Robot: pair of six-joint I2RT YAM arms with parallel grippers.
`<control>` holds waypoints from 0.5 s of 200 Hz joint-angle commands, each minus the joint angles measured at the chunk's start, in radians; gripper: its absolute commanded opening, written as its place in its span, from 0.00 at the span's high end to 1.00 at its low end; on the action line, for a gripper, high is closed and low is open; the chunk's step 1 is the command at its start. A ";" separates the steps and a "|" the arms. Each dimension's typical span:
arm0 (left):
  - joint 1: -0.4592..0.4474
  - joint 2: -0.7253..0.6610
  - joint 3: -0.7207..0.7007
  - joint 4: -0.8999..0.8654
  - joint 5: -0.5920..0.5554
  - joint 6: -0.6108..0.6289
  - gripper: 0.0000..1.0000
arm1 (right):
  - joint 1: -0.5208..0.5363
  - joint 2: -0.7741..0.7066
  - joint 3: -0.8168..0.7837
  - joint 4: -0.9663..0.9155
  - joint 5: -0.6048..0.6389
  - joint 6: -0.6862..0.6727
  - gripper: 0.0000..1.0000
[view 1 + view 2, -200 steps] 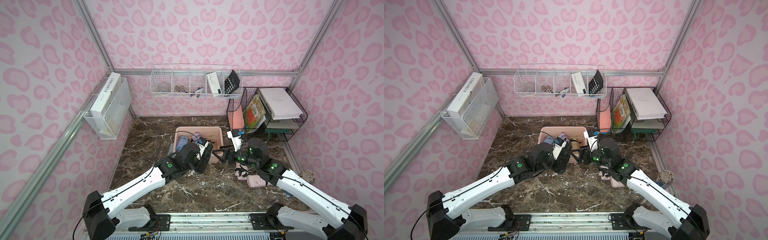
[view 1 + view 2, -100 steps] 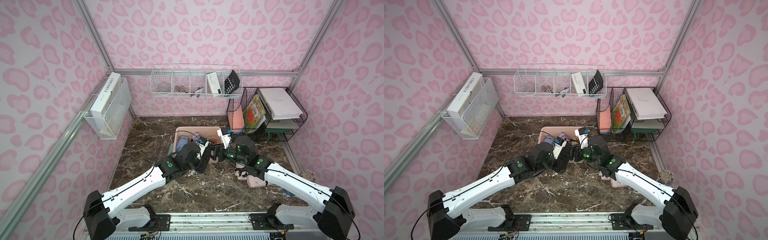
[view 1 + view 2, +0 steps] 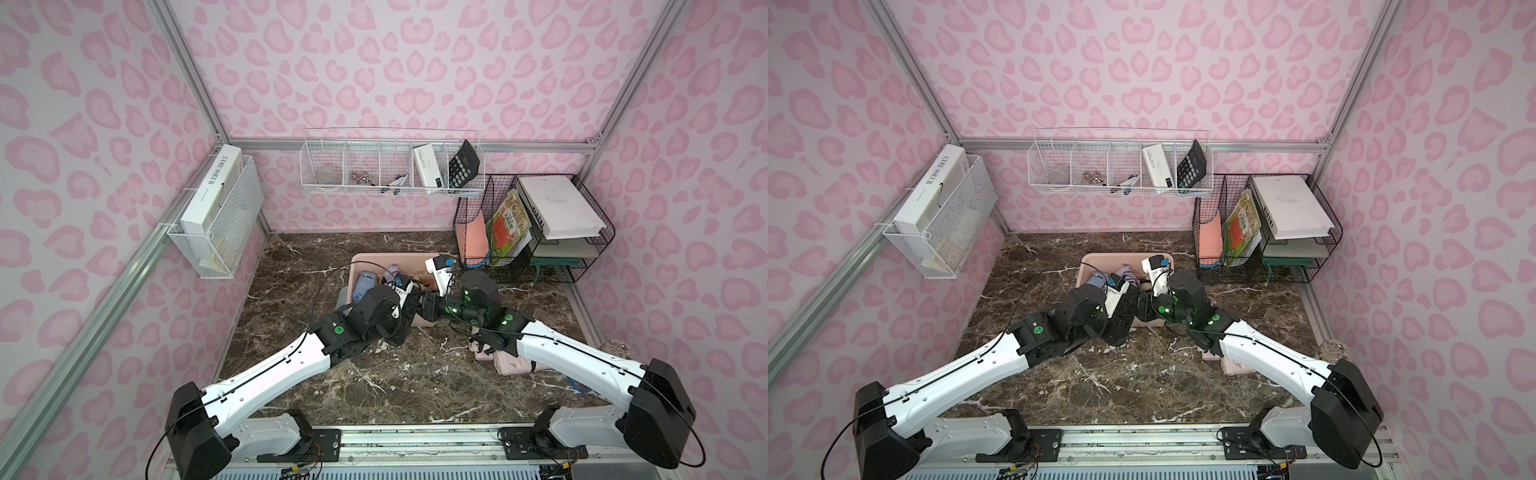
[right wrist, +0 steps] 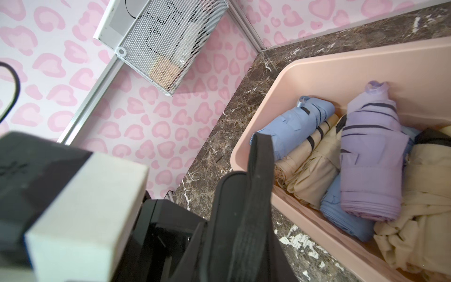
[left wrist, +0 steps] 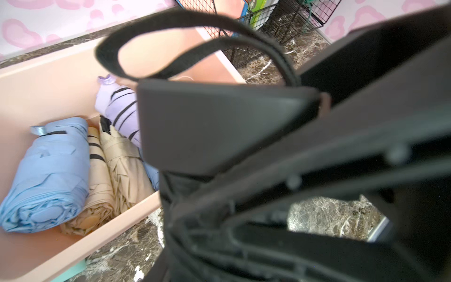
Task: Put the umbrella into the storage box
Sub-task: Pick up the umbrella from the center of the board.
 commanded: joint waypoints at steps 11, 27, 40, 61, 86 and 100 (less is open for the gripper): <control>0.003 -0.042 0.006 0.030 0.038 -0.001 0.34 | -0.009 0.016 0.022 -0.001 0.022 0.012 0.84; 0.004 -0.082 -0.017 0.026 0.039 0.000 0.24 | -0.023 0.024 0.034 -0.005 0.019 0.016 0.86; 0.004 -0.127 -0.042 0.026 0.030 -0.001 0.19 | -0.036 0.033 0.046 -0.008 0.011 0.013 0.87; 0.006 -0.206 -0.061 0.022 0.013 0.010 0.15 | -0.072 0.057 0.075 -0.019 -0.019 0.001 0.88; 0.028 -0.285 -0.056 0.004 -0.015 0.020 0.15 | -0.127 0.096 0.133 -0.044 -0.066 -0.027 0.89; 0.080 -0.309 -0.050 -0.015 -0.018 0.003 0.15 | -0.162 0.123 0.173 -0.062 -0.100 -0.044 0.89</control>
